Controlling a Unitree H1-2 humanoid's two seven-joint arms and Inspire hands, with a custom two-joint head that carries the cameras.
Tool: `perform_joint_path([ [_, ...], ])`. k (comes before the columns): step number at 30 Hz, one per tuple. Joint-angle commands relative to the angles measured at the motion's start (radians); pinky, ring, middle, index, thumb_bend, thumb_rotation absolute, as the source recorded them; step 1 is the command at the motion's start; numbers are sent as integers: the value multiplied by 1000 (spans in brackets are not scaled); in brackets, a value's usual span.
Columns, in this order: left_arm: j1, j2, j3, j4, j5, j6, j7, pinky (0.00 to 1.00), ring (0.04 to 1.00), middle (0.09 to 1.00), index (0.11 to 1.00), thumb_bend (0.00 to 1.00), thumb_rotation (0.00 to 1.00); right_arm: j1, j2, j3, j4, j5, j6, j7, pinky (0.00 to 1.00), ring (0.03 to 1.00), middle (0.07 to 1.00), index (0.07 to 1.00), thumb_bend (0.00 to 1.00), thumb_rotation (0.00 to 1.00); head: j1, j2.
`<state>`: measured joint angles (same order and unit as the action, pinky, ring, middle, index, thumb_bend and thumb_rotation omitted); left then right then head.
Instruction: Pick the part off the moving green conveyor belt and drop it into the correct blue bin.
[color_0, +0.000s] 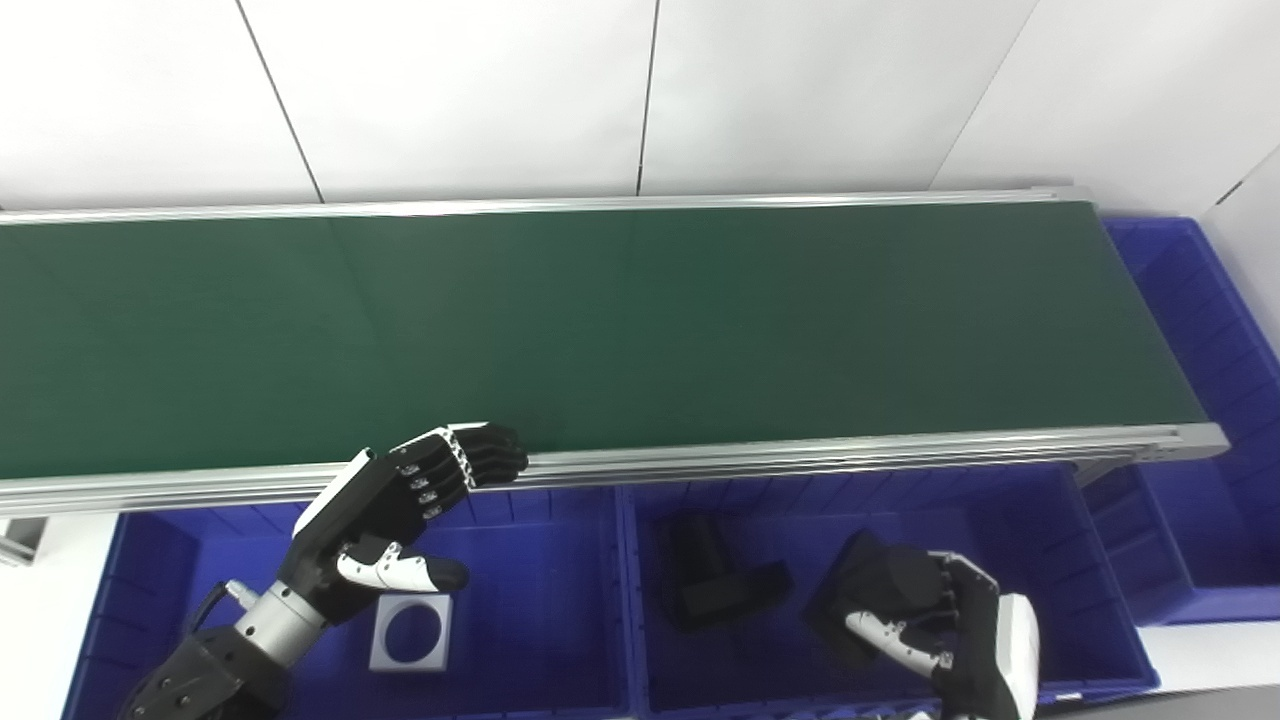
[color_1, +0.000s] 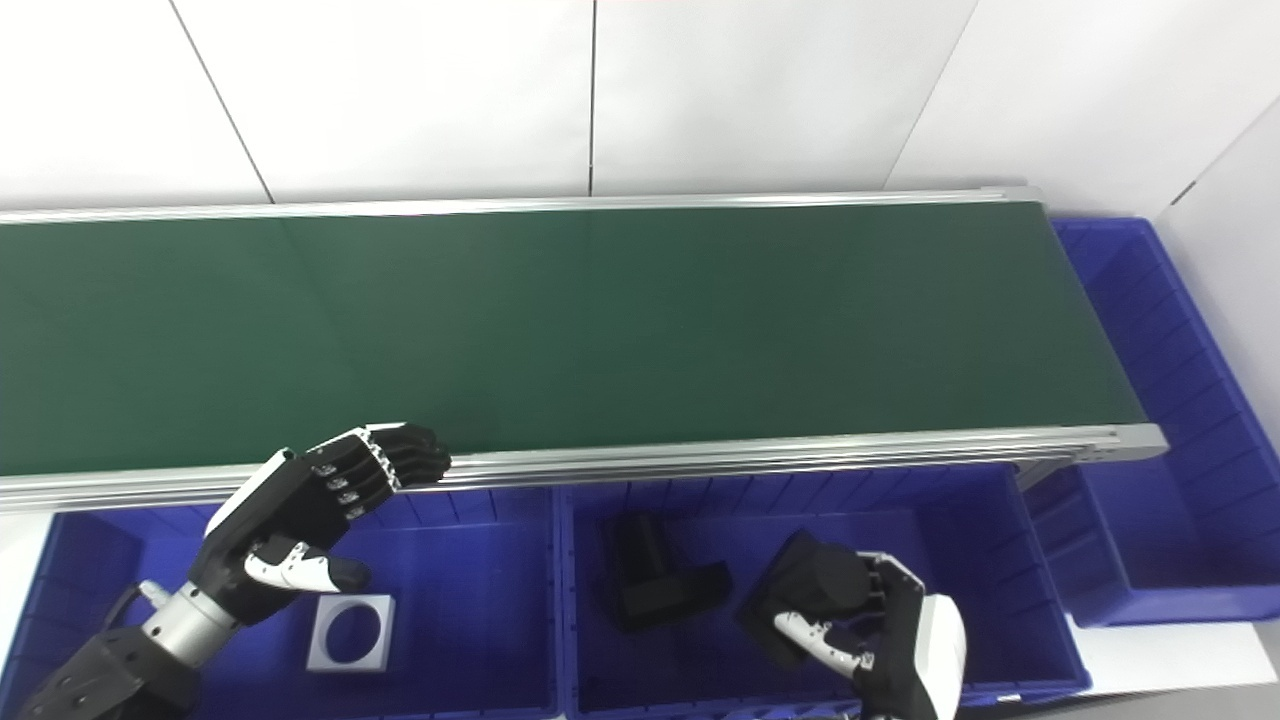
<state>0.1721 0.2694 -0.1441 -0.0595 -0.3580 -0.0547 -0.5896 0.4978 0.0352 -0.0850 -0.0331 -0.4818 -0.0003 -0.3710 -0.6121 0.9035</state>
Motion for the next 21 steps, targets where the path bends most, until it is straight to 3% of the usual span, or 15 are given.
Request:
perform_joint_path([
  [1,-13,10,4,-33,-15,-11,-10,826,791,774,755,1000,257,-7,-2,0,-17,2,-43,-29,375,446,439,524,523,0,2,-1],
  [6,-13,10,3,-34,-12,-13,-10,827,791,774,756,1000,259,-4,-1,-2,-23,19,-46,-20,374,448,440,523,523,0,3,-2],
  [8,-14,9,2,-32,-11,-17,-12,824,790,775,758,1000,261,-2,-4,0,-32,40,-33,3,443,526,458,527,523,0,3,-2],
  [9,-15,9,1,-29,-9,-21,-13,824,791,775,759,1000,262,1,-10,5,-38,46,-22,19,530,604,472,521,524,0,11,-4],
  [11,-15,8,-1,-26,-9,-22,-15,825,791,774,759,1000,263,5,-27,16,-46,52,-6,51,642,719,715,761,651,97,15,-4],
  [14,-14,6,-2,-31,-2,-20,-9,823,789,773,757,1000,266,10,-41,28,-60,52,11,82,790,864,890,939,722,257,20,-5],
  [18,-15,6,-4,-26,-3,-24,-12,826,791,774,759,1000,266,8,-45,35,-78,46,56,114,860,969,986,996,790,421,21,-7],
  [21,-16,5,-5,-24,-3,-24,-12,827,791,774,759,1000,264,9,-45,37,-97,53,71,130,874,995,999,1000,816,453,23,-7],
])
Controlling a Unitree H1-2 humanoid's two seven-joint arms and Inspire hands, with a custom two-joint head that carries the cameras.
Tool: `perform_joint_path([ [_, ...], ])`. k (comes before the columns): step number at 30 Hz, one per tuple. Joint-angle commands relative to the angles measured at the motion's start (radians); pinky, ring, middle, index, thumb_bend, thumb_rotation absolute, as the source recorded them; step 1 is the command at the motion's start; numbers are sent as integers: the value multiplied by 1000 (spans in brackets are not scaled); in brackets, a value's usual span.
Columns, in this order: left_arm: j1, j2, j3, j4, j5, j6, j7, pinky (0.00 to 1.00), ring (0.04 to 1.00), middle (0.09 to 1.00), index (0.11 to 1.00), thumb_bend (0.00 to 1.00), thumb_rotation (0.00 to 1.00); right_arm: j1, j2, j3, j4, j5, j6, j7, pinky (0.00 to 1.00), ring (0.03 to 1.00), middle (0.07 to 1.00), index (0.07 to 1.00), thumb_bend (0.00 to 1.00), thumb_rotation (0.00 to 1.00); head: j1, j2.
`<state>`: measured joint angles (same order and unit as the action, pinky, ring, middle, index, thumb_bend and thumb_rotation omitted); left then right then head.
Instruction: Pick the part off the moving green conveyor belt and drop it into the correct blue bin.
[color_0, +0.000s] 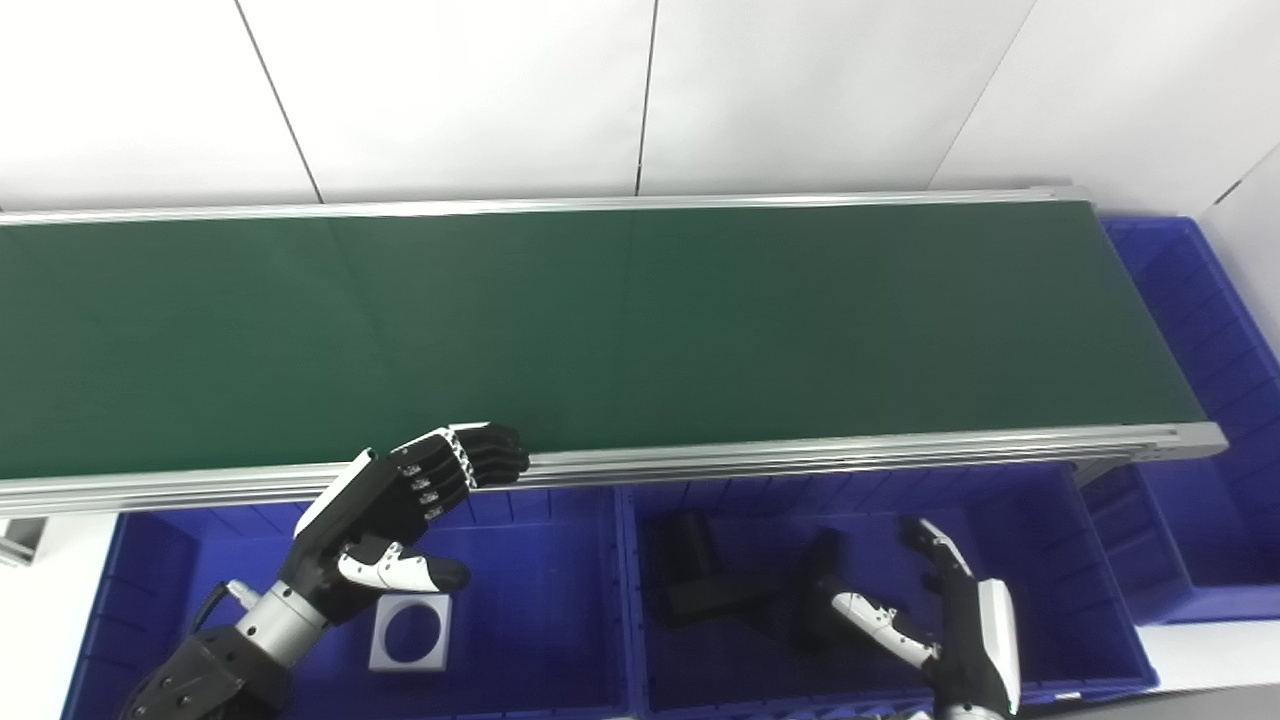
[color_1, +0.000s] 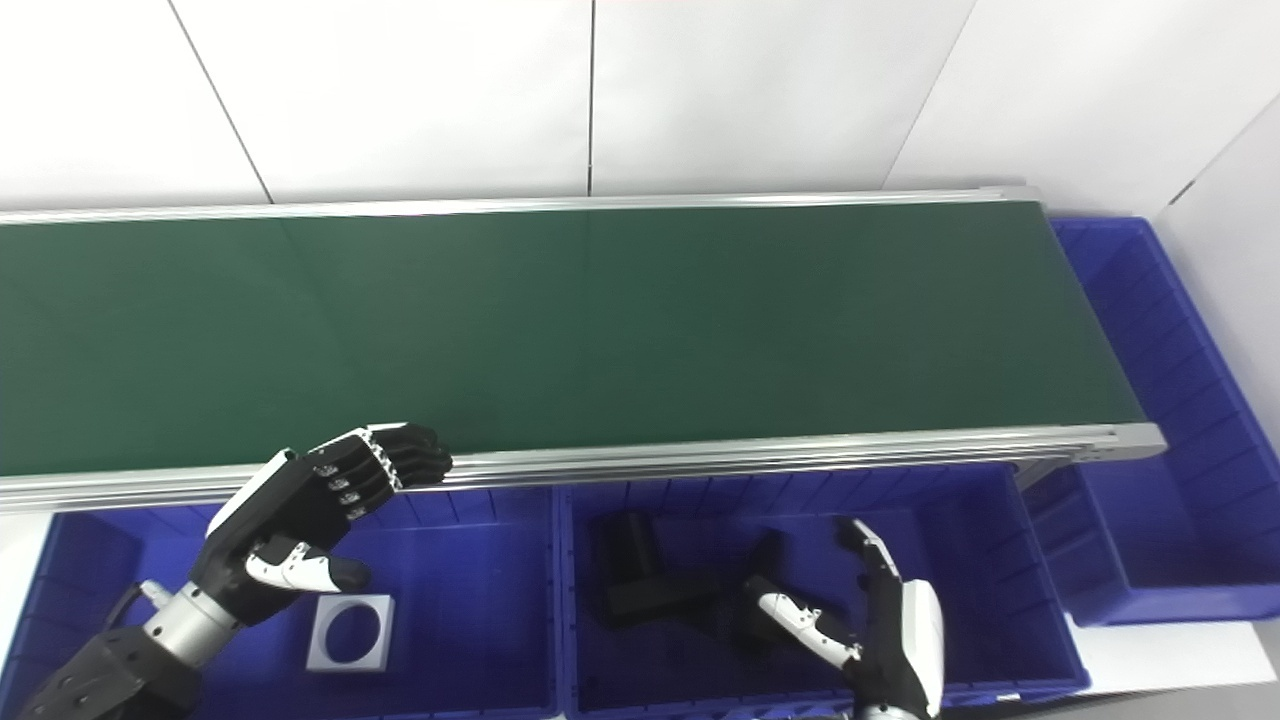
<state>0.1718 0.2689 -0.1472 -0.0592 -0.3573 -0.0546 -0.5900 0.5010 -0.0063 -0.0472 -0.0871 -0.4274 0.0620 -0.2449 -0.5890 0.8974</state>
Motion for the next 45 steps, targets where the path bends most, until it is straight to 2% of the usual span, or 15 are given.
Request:
perform_joint_path([
  [1,-16,5,-2,-24,-2,-24,-11,826,790,775,760,1000,266,6,-4,1,-50,-1,13,7,873,997,1000,1000,825,464,0,-1],
  [6,-15,4,-5,-28,-2,-21,-11,827,793,776,760,1000,266,12,3,0,-101,19,-20,3,863,989,993,1000,820,458,17,-5],
  [8,-14,4,-6,-31,-5,-18,-11,829,793,776,759,1000,262,14,14,4,-144,24,-40,-4,865,964,966,997,799,434,17,-5],
  [11,-11,3,-7,-36,-3,-15,-6,827,792,776,760,1000,260,17,31,21,-223,26,-50,1,845,908,920,965,767,456,35,-6],
  [12,-10,2,-7,-37,-1,-17,-5,826,792,776,760,1000,260,16,37,39,-262,17,-57,9,844,901,913,960,765,461,41,-6],
  [15,-8,1,-9,-38,3,-21,-4,829,793,776,761,1000,262,15,45,90,-347,4,-63,33,760,844,880,909,749,505,61,-7],
  [17,-7,0,-12,-42,6,-21,-3,831,795,776,763,1000,264,5,47,140,-412,-18,-38,70,747,827,856,883,737,508,77,-8],
  [20,-1,-4,-13,-48,6,-19,1,831,796,776,763,1000,262,-32,51,221,-456,-34,-44,117,733,808,831,861,707,525,112,-13],
  [25,14,-12,-15,-68,13,-8,15,831,795,775,762,1000,262,-72,59,291,-459,15,-32,169,728,803,822,853,716,547,154,-17],
  [29,26,-18,-17,-82,18,-2,30,830,797,775,763,1000,260,-105,65,338,-441,41,-15,210,714,797,821,856,732,625,190,-21],
  [32,35,-21,-20,-92,28,-3,42,833,804,780,766,1000,261,-117,69,360,-409,68,-27,223,711,792,817,853,724,622,204,-23],
  [36,49,-28,-20,-102,38,-6,58,848,830,803,789,1000,269,-120,62,372,-362,104,-50,230,706,780,812,857,691,627,240,-27],
  [42,65,-54,-26,-91,70,-46,81,860,871,865,842,1000,296,-111,5,351,-260,204,-135,249,677,753,793,854,664,647,353,-42],
  [44,65,-61,-29,-84,82,-59,85,856,879,880,862,1000,304,-107,-12,346,-247,219,-151,252,662,747,788,850,655,646,353,-42],
  [45,65,-65,-32,-83,93,-63,91,856,881,883,866,1000,306,-104,-19,344,-247,227,-152,253,660,746,787,849,654,645,385,-45],
])
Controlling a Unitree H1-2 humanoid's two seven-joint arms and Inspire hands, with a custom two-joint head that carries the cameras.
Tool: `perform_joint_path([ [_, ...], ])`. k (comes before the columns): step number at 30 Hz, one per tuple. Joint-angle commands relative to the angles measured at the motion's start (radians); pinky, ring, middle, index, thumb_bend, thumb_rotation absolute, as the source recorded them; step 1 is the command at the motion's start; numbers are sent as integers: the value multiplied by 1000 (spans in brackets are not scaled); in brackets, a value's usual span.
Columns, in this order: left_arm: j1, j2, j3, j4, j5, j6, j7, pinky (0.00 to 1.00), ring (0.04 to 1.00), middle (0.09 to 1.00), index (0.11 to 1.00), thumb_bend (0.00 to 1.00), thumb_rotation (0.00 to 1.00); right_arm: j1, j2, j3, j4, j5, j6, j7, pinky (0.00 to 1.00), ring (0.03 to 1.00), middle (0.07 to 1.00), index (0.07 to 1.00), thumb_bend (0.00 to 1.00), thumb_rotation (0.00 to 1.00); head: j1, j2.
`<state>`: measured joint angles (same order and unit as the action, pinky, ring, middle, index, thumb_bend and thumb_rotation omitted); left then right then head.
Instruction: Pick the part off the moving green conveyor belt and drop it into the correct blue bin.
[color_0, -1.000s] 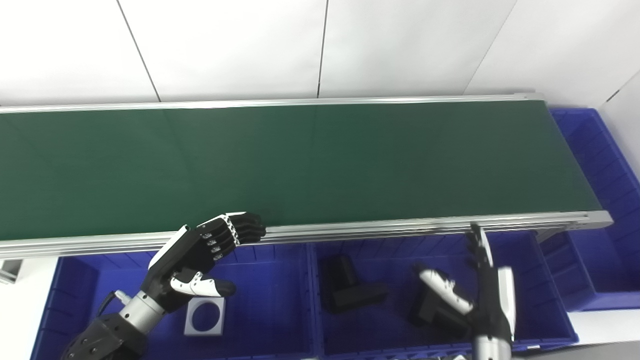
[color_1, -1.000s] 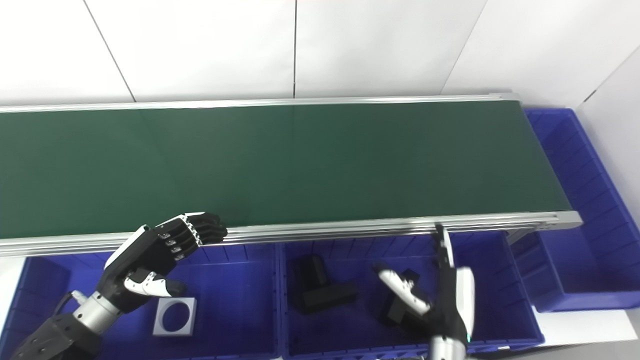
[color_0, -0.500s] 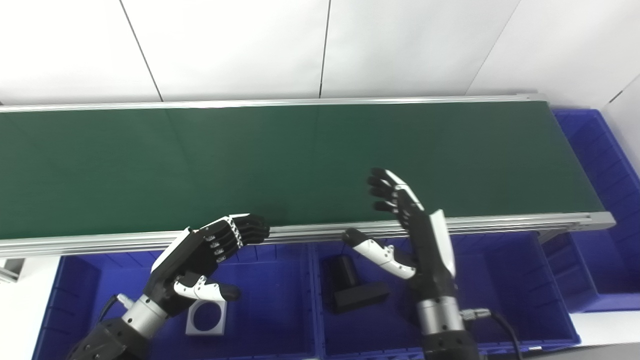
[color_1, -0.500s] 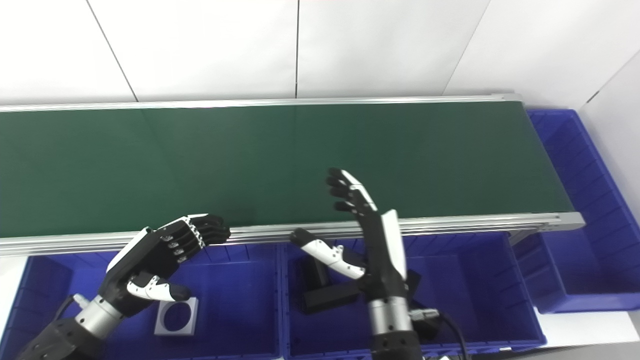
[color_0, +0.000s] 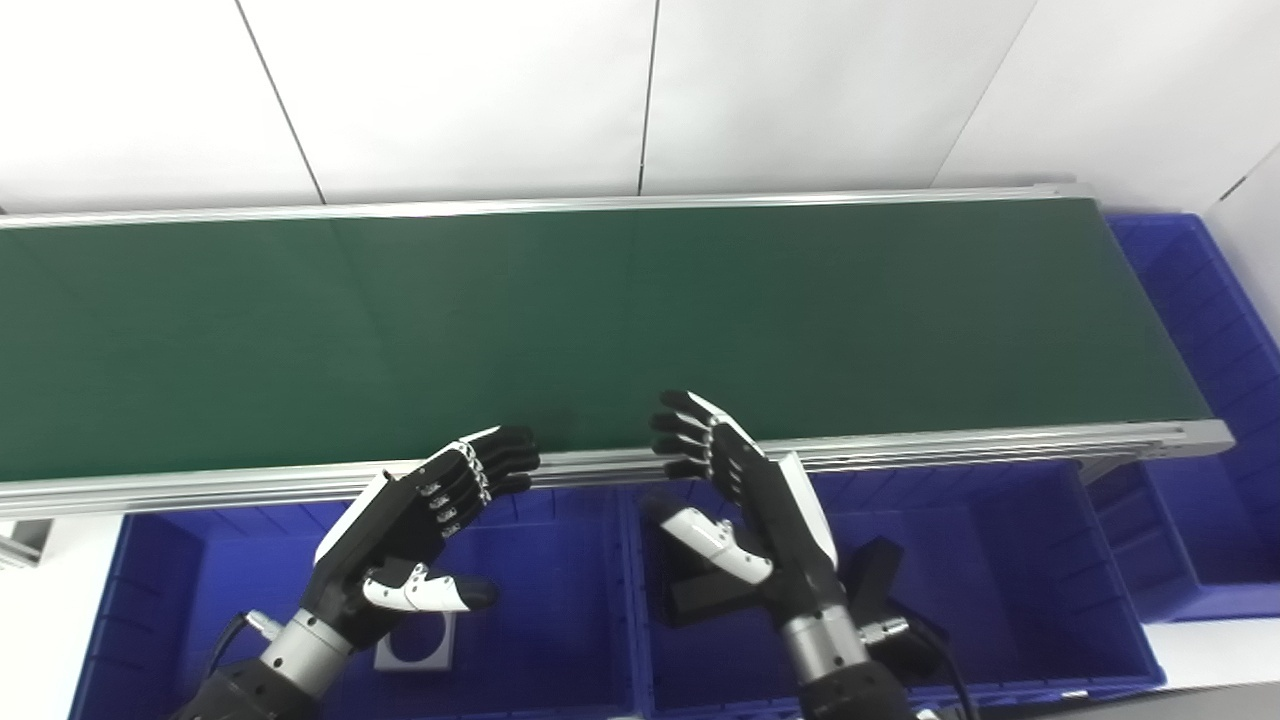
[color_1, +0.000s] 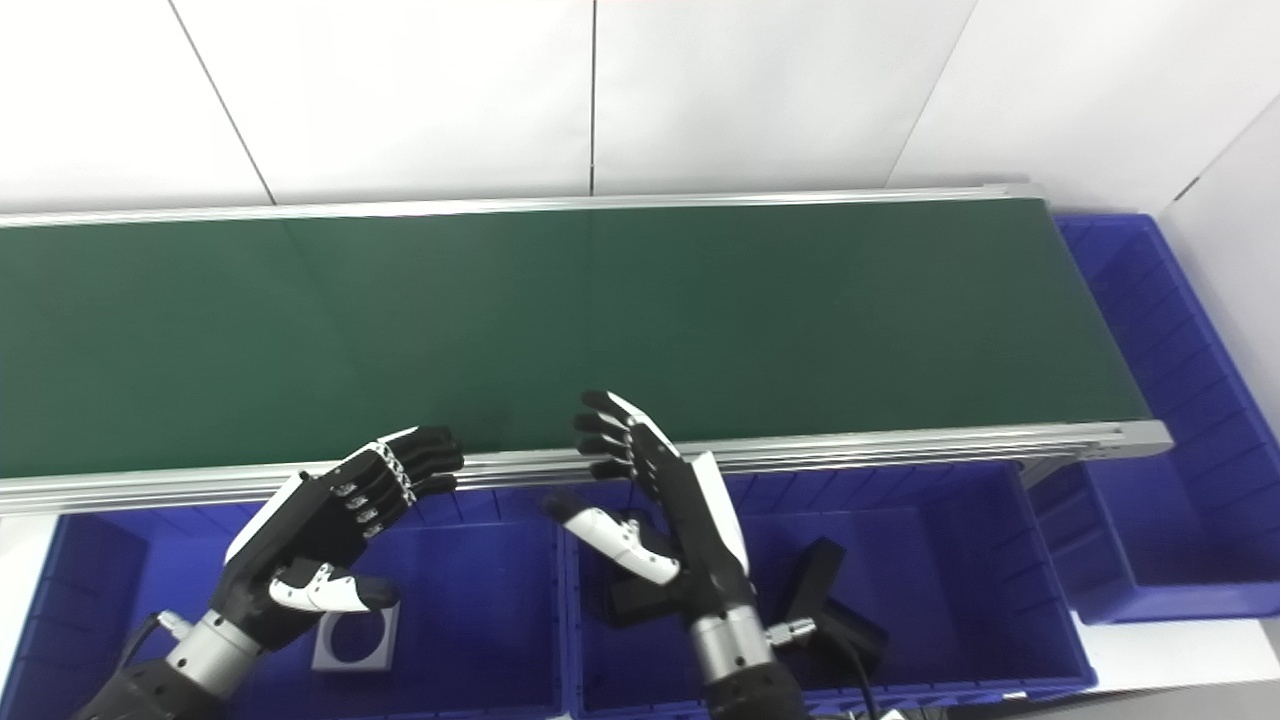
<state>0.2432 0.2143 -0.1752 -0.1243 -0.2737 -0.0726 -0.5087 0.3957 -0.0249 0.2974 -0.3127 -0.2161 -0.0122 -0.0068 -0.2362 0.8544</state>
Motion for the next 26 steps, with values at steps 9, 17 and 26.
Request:
perform_joint_path([
  [9,-10,-30,-16,-22,37,-40,35,853,888,887,875,1000,315,-1,-23,-4,-24,11,-66,7,656,735,771,833,651,592,47,2],
  [17,-20,-36,-23,-22,45,-34,44,847,876,877,869,1000,307,-1,-30,-13,-25,-42,-80,-11,656,735,764,817,654,569,64,24],
  [26,-26,-50,-44,-36,71,-18,62,845,870,875,870,1000,302,-8,-56,-30,-38,-42,-77,6,662,739,775,826,627,607,140,32],
])
